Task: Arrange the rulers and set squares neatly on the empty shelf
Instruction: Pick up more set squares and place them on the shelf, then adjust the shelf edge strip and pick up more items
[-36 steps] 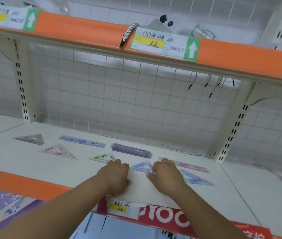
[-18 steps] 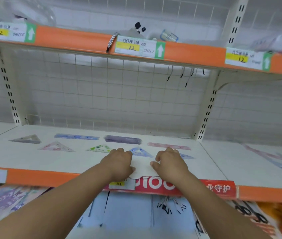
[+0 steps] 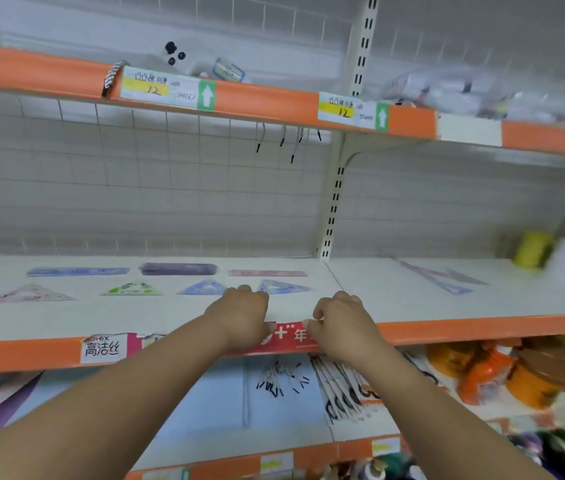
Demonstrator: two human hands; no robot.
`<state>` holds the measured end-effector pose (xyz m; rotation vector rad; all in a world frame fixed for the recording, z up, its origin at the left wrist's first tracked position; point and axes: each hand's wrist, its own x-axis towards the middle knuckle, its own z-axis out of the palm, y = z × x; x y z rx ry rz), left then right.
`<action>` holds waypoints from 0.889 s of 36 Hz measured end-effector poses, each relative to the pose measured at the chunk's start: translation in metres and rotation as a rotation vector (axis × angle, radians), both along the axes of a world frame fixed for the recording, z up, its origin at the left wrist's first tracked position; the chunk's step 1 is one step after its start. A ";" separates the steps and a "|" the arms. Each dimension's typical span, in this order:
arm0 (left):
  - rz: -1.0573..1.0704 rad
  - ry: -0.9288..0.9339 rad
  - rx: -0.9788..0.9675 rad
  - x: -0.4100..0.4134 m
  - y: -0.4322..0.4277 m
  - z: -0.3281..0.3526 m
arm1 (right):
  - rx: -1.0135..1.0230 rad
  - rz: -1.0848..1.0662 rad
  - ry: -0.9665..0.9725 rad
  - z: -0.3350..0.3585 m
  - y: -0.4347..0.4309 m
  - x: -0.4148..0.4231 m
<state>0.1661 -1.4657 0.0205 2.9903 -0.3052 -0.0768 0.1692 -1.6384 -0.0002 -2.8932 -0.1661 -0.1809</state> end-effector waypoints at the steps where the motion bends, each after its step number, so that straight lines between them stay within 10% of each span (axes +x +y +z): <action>1: -0.006 -0.003 0.002 0.001 -0.010 0.000 | 0.003 -0.004 -0.006 0.000 -0.009 0.001; 32: 0.014 0.031 0.031 0.080 -0.318 -0.009 | -0.031 0.034 0.082 -0.009 -0.322 0.092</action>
